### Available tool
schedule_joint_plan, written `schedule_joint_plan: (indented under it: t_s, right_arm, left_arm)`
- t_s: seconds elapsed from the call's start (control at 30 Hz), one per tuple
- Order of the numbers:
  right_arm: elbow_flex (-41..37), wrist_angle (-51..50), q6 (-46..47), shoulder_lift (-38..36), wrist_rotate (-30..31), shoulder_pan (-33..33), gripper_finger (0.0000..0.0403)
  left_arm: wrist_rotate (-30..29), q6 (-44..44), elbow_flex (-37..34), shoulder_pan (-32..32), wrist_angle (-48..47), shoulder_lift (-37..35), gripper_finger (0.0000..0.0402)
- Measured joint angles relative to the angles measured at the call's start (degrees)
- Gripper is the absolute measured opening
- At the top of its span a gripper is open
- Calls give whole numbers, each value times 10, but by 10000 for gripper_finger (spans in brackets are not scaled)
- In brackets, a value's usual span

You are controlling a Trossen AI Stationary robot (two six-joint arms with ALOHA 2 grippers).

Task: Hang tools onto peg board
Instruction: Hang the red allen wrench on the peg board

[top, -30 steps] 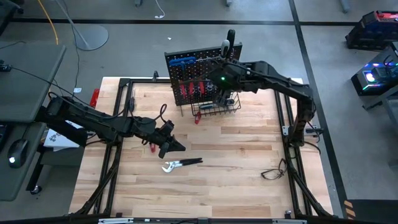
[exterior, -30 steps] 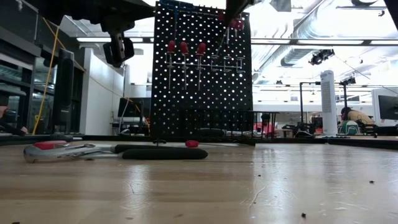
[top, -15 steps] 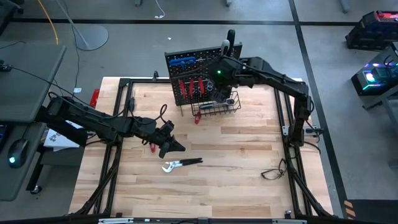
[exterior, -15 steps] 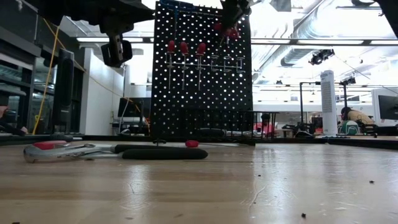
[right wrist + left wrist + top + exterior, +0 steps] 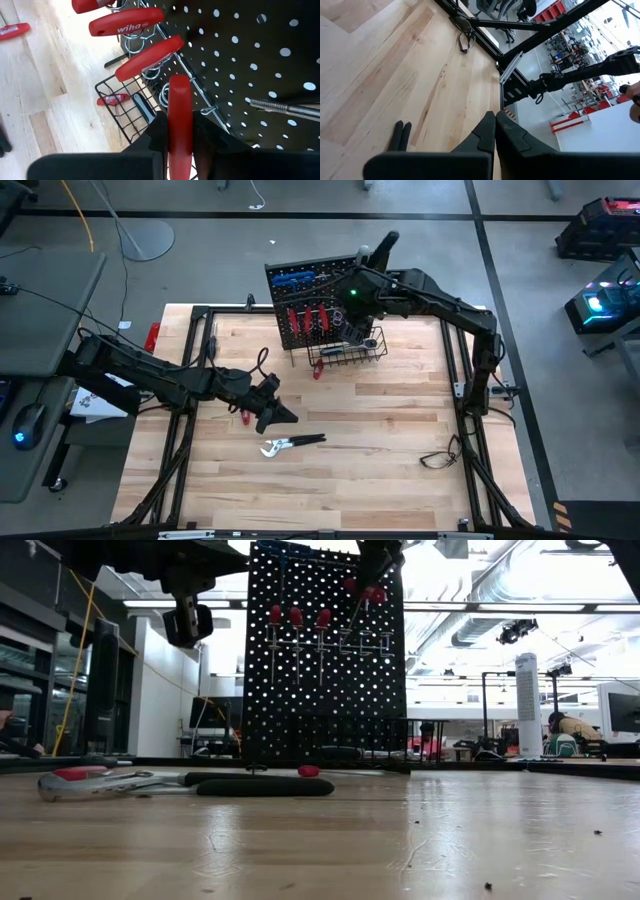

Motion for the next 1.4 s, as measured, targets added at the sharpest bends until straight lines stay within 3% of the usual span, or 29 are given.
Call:
schedule_joint_plan:
  t_s: [0.37,0.7,1.1,1.4]
  right_arm:
    - [2,-10,-7,0,12,0,38]
    - [63,-27,-8,-1,15,0,38]
    - [61,-45,6,-7,-12,13,38]
    - [62,-48,8,-7,38,28,38]
  left_arm:
    - [-1,-14,0,0,0,0,0]
    - [-23,-14,0,0,0,0,0]
    - [-28,-3,0,0,-1,0,0]
    - [-28,15,0,0,-1,0,0]
